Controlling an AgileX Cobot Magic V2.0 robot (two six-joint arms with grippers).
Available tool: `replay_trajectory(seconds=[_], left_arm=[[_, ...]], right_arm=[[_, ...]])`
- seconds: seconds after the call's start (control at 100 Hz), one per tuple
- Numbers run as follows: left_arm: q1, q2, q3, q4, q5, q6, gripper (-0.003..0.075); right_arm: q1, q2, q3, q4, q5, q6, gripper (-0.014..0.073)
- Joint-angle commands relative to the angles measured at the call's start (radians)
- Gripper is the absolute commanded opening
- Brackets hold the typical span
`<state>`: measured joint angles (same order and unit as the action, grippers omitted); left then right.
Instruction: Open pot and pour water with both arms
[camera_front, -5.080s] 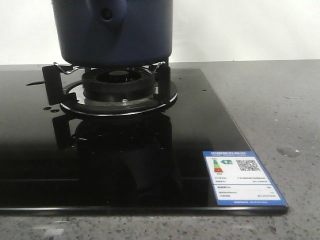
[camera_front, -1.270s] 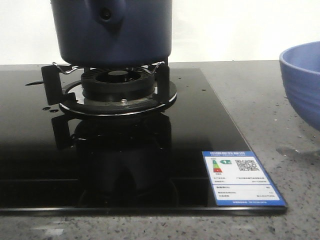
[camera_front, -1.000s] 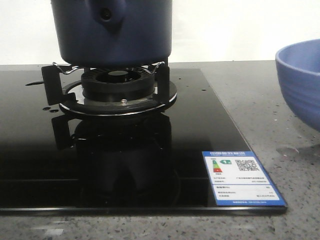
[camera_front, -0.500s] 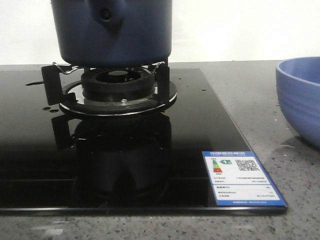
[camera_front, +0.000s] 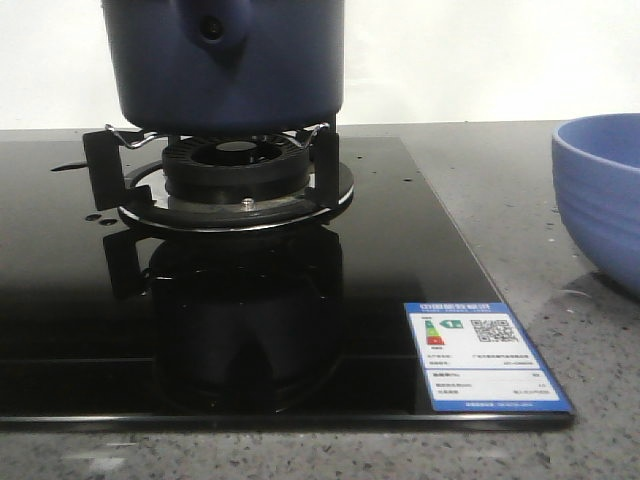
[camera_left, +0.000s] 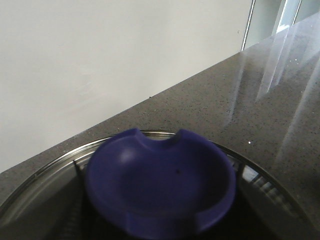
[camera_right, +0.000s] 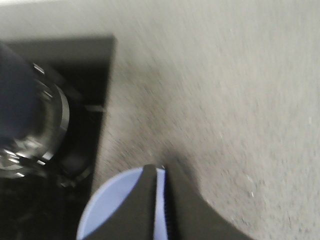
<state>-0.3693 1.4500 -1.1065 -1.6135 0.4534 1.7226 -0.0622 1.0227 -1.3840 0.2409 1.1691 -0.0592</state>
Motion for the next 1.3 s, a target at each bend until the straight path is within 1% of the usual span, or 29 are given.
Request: replay_trajectory(seconds=[0.0,0.05,0.23,0.57,0.62,0.72,0.8,0.96,1.29], left_arm=[[0.001,-0.031,-0.042,-0.066,0.026,0.007,0.0261],[0.001,-0.029,-0.042,-0.073,0.022,0.019,0.0261],[0.001,-0.012,-0.042,-0.175,0.033,0.087,0.0261],[0.001,0.005,-0.042,-0.179,0.044,0.087,0.0268],[0.001,0.005,-0.042,-0.177,0.057,0.087,0.0291],[0.001,-0.004,-0.042,-0.175,0.065,0.087,0.0395],[0.001,-0.022,-0.042,-0.175,0.054,0.085,0.0447],[0.001,-0.081,-0.042,-0.175,0.028,0.085,0.0453],[0.001,-0.173,-0.042,-0.175,0.028,0.076,0.0451]], right_arm=[[-0.009,-0.046,-0.06,0.022,-0.04,-0.009,-0.0064],[-0.009,-0.062,-0.066,0.022,-0.04,-0.009,-0.0064],[-0.009,-0.087,-0.066,0.022,-0.036,-0.009,-0.0064],[-0.007,-0.087,-0.066,0.025,-0.019,-0.009,-0.0064],[-0.007,-0.087,-0.064,0.025,-0.019,-0.009,-0.0064],[-0.007,-0.087,-0.064,0.025,-0.019,-0.009,-0.0064],[-0.007,-0.087,-0.064,0.025,-0.019,-0.009,-0.0064],[-0.007,-0.087,-0.064,0.025,-0.019,-0.009,-0.0064],[-0.007,-0.087,-0.064,0.032,-0.019,-0.009,-0.0064]])
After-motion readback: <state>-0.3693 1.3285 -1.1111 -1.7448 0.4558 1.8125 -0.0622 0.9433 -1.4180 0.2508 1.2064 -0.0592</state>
